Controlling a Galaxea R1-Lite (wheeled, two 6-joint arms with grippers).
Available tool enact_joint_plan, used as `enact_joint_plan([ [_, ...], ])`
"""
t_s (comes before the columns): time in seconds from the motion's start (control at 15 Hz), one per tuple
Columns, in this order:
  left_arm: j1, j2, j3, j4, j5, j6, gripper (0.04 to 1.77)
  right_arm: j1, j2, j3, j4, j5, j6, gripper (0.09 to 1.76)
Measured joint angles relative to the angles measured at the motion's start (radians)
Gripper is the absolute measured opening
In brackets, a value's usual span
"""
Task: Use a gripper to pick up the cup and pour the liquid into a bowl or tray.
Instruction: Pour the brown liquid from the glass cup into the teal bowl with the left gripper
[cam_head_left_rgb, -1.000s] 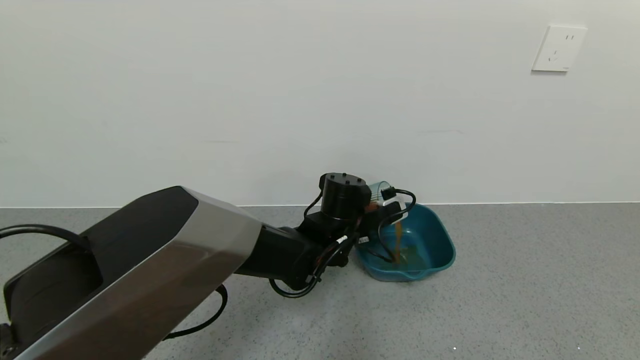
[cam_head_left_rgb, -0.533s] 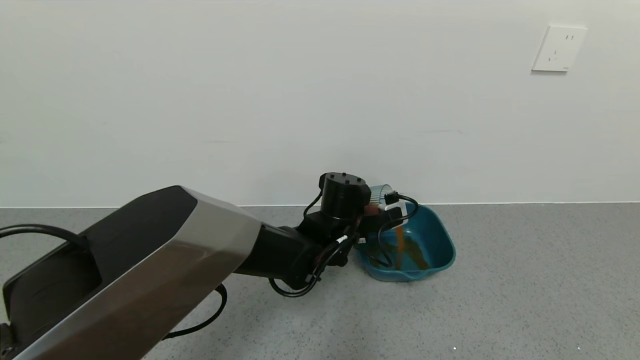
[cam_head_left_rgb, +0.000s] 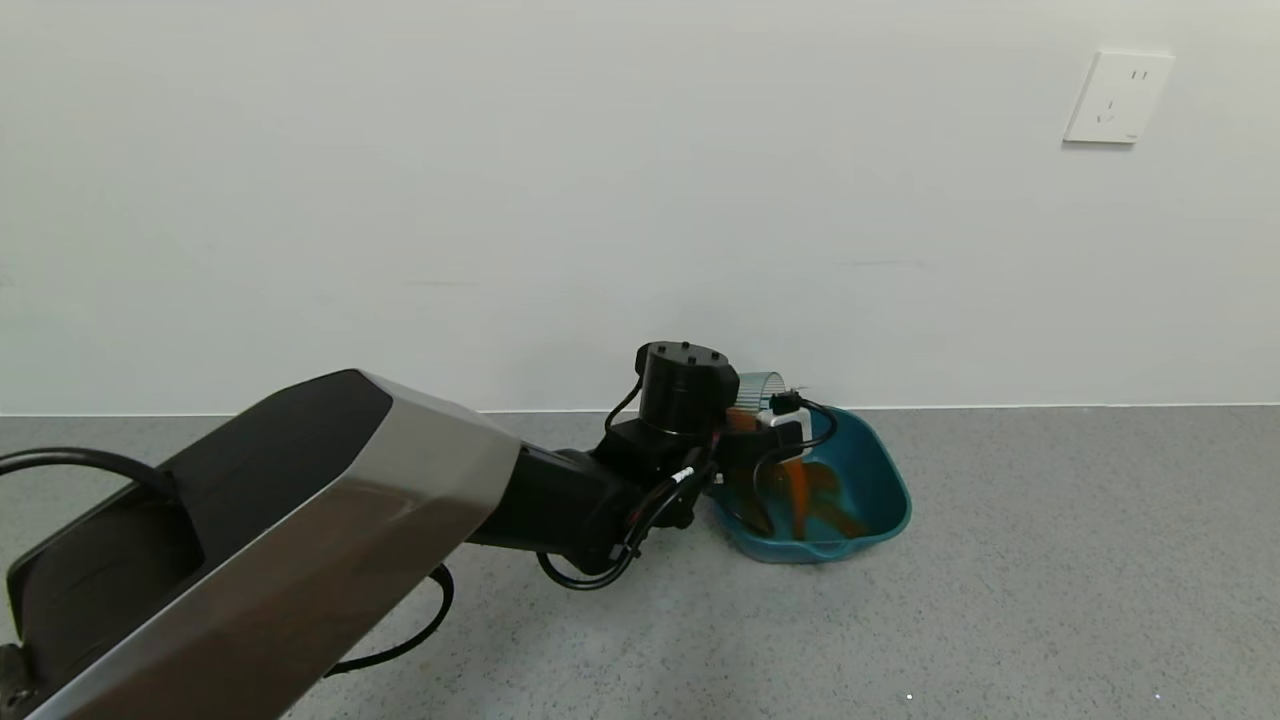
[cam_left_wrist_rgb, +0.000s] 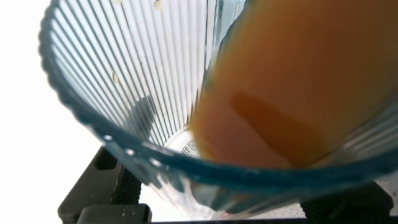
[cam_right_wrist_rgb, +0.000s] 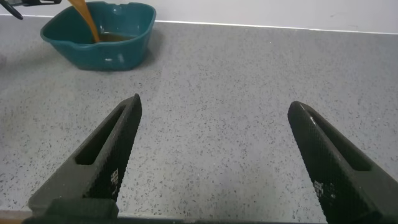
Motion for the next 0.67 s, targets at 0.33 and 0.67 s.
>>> enact_joint_plan([
  [0.33,0.001,0.008,0.01,-0.01,0.014,0.053,1.33,0.0,0.0,0.0,0.0,0.0,0.0,1.71],
  [0.67,-0.001,0.014,0.009,-0.01,0.03,0.119,1.33,0.0,0.0,0.0,0.0,0.0,0.0,1.71],
])
